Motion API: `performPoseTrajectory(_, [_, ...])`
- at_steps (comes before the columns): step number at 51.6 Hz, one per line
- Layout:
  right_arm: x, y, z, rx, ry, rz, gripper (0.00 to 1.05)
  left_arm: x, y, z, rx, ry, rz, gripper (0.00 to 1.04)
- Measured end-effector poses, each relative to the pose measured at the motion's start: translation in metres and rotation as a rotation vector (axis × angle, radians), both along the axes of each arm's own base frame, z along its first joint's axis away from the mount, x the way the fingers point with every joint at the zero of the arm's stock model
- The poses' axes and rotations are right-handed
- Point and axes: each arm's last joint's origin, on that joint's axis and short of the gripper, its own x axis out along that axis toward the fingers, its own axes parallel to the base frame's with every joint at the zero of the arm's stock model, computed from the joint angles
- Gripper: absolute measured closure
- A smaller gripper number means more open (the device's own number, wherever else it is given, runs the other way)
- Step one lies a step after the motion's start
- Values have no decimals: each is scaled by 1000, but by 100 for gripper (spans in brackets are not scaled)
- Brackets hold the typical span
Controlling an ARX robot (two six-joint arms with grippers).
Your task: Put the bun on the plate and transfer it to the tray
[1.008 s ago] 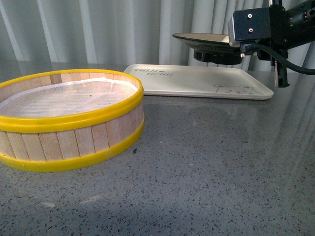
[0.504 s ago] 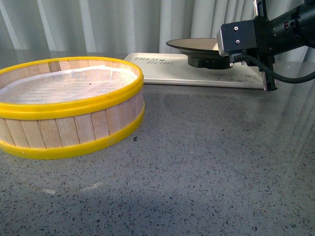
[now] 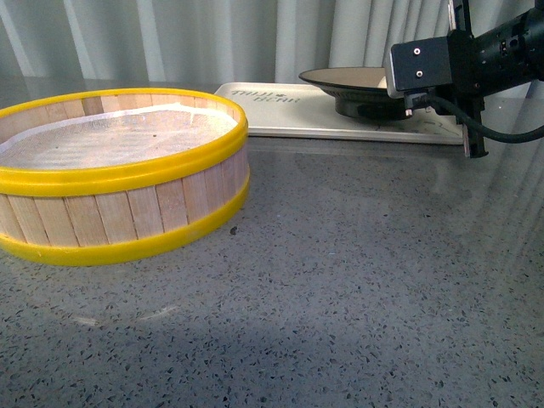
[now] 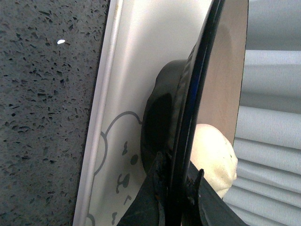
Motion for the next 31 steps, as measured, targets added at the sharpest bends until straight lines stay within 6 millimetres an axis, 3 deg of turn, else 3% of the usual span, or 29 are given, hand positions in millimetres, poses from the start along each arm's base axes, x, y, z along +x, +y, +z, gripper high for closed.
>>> performPoseTrajectory(22, [-1, -2, -7, 14, 27, -13, 101, 0, 0, 0, 0, 0, 0, 7])
performPoseTrajectory(31, [-3, -4, -9, 19, 21, -16, 73, 0, 0, 0, 0, 0, 0, 7])
